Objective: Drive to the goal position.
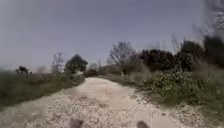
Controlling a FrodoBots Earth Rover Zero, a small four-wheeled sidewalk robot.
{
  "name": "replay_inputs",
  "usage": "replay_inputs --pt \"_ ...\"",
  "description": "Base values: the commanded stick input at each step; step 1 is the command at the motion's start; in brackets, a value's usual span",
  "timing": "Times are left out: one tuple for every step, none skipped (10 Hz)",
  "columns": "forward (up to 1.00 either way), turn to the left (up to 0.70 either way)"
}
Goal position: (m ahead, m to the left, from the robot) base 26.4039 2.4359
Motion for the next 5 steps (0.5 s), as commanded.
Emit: replay_inputs --pt "0.70 0.00" --pt "0.70 0.00" --pt "0.70 0.00" --pt "0.70 0.00" --pt "0.70 0.00"
